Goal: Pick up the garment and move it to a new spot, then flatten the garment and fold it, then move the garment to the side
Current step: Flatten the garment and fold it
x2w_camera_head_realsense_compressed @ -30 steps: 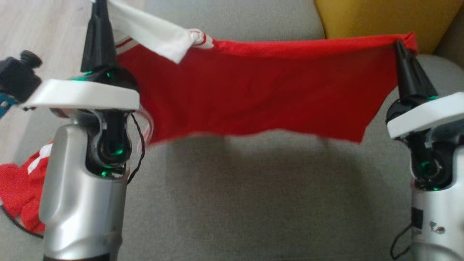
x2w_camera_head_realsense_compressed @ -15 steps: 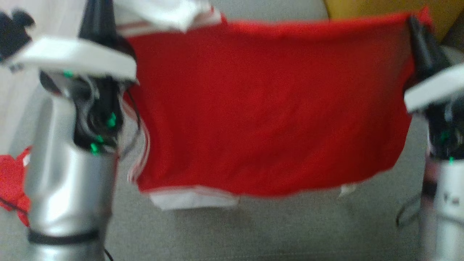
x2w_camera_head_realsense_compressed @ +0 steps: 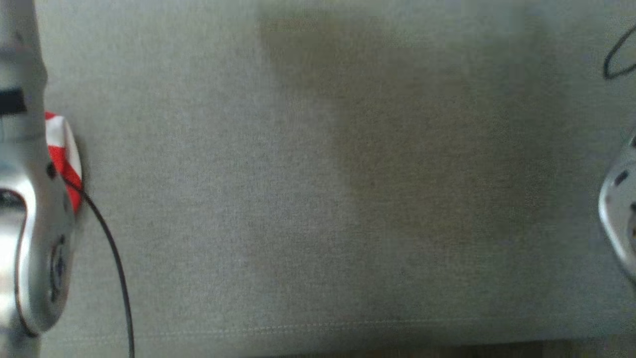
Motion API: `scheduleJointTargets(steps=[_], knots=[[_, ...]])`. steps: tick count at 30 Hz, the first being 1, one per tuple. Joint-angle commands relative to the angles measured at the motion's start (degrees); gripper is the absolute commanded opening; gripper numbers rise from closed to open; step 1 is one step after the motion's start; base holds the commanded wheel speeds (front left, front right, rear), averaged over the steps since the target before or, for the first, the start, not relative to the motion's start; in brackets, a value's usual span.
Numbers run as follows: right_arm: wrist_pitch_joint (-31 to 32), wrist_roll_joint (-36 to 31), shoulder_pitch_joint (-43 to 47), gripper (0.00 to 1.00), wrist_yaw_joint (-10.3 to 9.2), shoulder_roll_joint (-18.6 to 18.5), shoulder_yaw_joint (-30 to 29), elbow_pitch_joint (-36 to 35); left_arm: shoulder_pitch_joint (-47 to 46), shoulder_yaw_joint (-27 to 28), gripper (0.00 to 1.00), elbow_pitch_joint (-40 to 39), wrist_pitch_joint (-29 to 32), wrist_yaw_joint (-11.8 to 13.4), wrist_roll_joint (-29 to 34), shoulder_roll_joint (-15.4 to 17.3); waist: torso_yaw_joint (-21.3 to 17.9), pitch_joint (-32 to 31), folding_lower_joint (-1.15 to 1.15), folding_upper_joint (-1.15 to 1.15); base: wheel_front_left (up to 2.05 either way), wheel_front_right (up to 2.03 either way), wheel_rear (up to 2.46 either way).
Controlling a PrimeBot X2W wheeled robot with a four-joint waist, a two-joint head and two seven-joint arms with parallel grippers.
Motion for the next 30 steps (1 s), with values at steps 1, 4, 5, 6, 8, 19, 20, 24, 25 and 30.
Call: scheduleJointTargets(steps=[1,4,5,6,8,19,20,24,25,30], knots=[[-3.40,-0.14,-3.87,0.00,-0.04,0.80,0.26,0.96,-3.76,1.47,0.00,0.83,-1.49,-0.86,-0.26,2.47,1.54,3.93,-0.01,0.00,0.00,0.00,0.00],[-8.22,0.73,-6.03,0.00,-0.04,0.83,1.19,6.84,-5.75,0.67,0.00,5.09,-3.63,-3.24,0.12,2.08,1.88,5.14,-0.01,0.00,0.00,0.00,0.00],[-9.10,1.21,-5.99,0.00,-0.04,0.83,1.35,8.85,-5.54,0.33,0.00,6.29,-4.05,-3.99,0.16,1.84,1.92,5.42,-0.01,0.00,0.00,0.00,0.00],[-9.70,1.70,-5.80,0.00,-0.04,0.84,1.44,10.65,-5.15,0.04,0.00,7.39,-4.35,-4.57,0.15,1.64,1.94,5.78,-0.01,0.00,0.00,0.00,0.00],[-10.70,2.80,-4.79,0.00,-0.04,0.78,2.01,13.90,-3.64,-0.87,0.00,9.31,-4.99,-5.73,0.43,1.27,1.97,6.35,-0.01,0.00,0.00,0.00,0.00],[-1.71,11.59,12.03,0.00,-0.04,-2.06,7.79,27.46,16.93,-7.62,0.00,14.11,-6.90,-9.07,1.18,1.00,2.58,3.73,-0.01,0.00,0.00,0.00,0.00],[-0.22,11.99,13.91,0.00,-0.04,-2.67,8.82,27.93,19.13,-8.48,0.00,13.94,-6.91,-9.16,1.10,1.32,2.66,3.08,-0.01,0.00,0.00,0.00,0.00],[4.99,13.02,21.01,0.00,-0.04,-4.71,14.59,27.61,27.94,-12.35,0.00,11.42,-6.00,-9.29,-0.12,3.25,2.67,0.07,-0.01,0.00,0.00,0.00,0.00],[6.02,13.36,22.62,0.00,-0.04,-5.43,16.07,27.10,30.19,-13.68,0.00,10.18,-5.49,-9.30,-0.55,3.92,2.69,-0.69,-0.01,0.00,0.00,0.00,0.00],[10.07,14.89,30.34,0.00,-0.04,-9.57,23.97,23.13,40.08,-19.71,0.00,3.41,-3.45,-9.31,-1.64,8.07,3.29,-4.66,-0.01,0.00,0.00,0.00,0.00]])
